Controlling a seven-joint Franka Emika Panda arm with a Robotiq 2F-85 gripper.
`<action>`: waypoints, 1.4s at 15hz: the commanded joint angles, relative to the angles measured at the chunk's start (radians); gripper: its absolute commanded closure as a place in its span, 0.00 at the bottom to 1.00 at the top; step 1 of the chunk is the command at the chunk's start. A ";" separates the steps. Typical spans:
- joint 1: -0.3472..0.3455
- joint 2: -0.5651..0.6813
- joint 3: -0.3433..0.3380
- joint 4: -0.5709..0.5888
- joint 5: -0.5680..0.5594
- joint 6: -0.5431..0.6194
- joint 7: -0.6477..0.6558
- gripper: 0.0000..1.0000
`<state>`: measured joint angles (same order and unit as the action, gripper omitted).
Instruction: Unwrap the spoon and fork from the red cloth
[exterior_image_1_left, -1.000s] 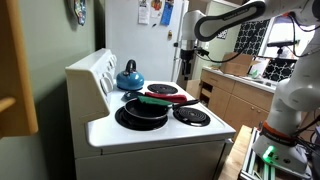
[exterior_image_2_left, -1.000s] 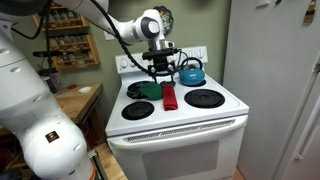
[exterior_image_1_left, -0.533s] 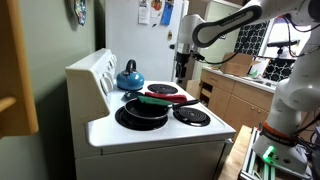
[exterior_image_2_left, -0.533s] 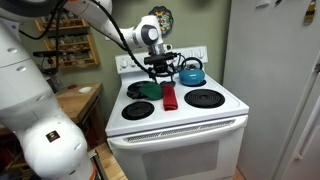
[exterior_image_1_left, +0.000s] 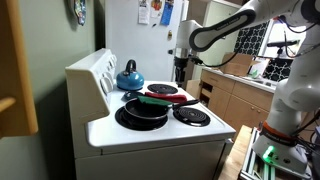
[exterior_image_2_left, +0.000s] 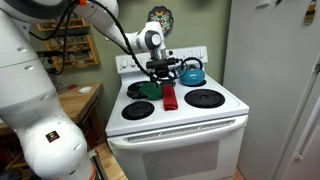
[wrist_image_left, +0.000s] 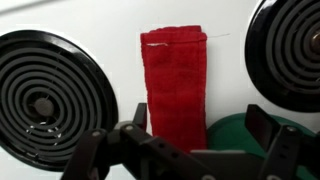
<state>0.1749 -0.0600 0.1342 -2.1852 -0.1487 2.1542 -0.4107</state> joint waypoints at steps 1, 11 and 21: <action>-0.006 0.077 0.005 0.007 0.026 0.025 -0.009 0.00; -0.003 0.151 0.027 0.009 -0.031 0.111 0.014 0.62; -0.003 0.137 0.021 -0.003 -0.144 0.124 0.084 0.99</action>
<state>0.1755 0.0868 0.1579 -2.1727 -0.2275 2.2567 -0.3843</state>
